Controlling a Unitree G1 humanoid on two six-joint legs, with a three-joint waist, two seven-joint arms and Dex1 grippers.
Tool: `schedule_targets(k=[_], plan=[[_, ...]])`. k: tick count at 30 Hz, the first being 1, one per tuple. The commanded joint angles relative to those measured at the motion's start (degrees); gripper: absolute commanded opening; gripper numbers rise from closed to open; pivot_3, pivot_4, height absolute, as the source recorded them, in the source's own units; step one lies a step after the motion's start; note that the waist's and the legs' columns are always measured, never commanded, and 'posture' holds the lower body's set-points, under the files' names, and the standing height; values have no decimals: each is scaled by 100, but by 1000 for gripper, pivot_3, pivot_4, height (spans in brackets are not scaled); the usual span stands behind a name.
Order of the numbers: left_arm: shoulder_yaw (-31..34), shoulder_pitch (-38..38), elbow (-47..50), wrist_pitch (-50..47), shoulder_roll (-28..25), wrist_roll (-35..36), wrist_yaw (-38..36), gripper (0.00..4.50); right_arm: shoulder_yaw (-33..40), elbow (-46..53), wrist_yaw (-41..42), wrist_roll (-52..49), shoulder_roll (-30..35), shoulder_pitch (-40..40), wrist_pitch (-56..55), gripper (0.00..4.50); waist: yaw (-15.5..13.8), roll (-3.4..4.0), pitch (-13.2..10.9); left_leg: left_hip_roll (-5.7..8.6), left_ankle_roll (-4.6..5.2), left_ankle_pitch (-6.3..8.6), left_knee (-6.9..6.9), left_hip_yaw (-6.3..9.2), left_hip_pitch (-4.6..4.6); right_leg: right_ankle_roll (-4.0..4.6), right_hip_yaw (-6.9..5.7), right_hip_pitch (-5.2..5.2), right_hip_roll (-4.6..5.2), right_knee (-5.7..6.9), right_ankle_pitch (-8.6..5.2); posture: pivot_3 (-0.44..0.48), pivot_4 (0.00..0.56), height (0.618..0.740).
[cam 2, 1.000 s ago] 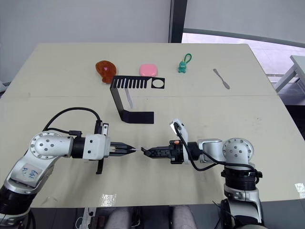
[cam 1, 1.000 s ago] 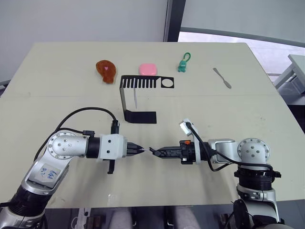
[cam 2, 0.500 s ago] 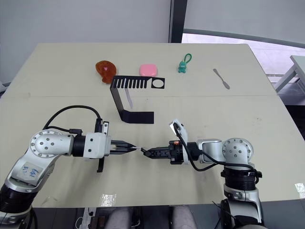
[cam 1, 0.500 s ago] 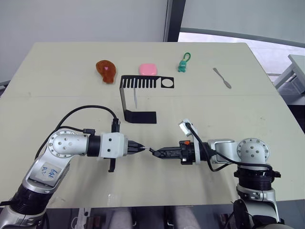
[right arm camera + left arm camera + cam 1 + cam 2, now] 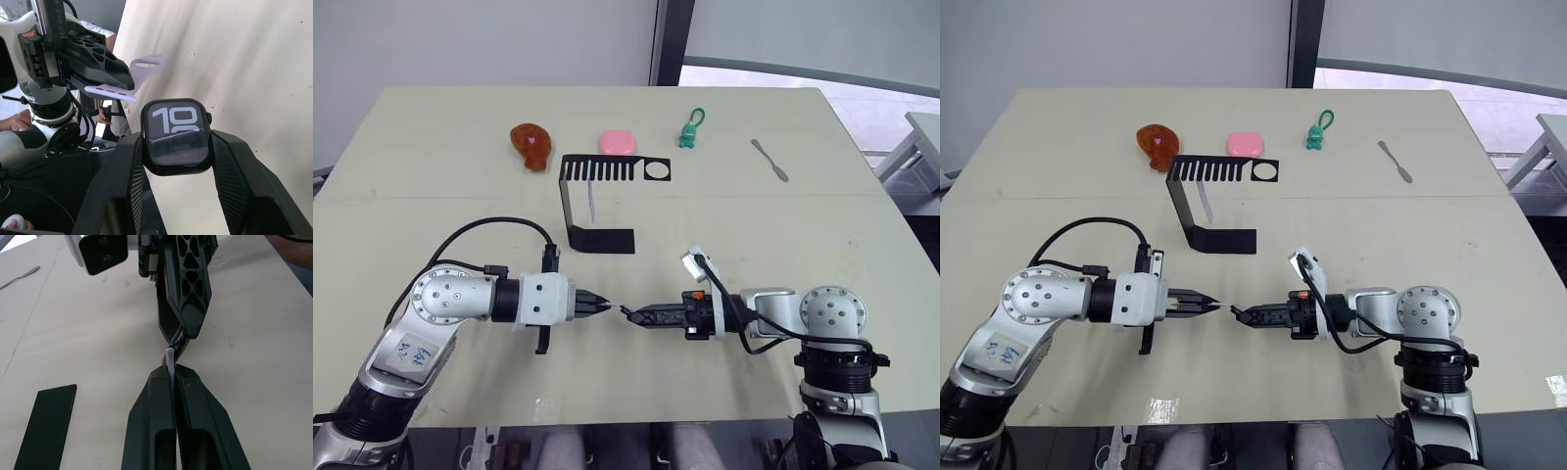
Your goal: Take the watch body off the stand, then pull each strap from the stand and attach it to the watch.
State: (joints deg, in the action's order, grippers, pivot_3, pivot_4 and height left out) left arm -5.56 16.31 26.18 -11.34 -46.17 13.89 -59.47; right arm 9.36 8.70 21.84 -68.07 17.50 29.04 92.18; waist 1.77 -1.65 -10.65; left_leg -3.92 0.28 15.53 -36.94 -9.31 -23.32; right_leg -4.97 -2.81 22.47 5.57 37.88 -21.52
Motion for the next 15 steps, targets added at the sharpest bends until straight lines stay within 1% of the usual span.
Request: schedule_targets(k=[1,15], plan=[[77,-31,89,7,-46,20,10,0,74,157,-32,-60,-19,44,-1,1519,0,0,0,0,0,0,0,0,0,0,0,0,0,0,0,0,150,740],[22,-61,61,2,-30,-86,31,0,77,178,-1,-73,-22,49,8,1519,0,0,0,0,0,0,0,0,0,0,0,0,0,0,0,0,150,740]])
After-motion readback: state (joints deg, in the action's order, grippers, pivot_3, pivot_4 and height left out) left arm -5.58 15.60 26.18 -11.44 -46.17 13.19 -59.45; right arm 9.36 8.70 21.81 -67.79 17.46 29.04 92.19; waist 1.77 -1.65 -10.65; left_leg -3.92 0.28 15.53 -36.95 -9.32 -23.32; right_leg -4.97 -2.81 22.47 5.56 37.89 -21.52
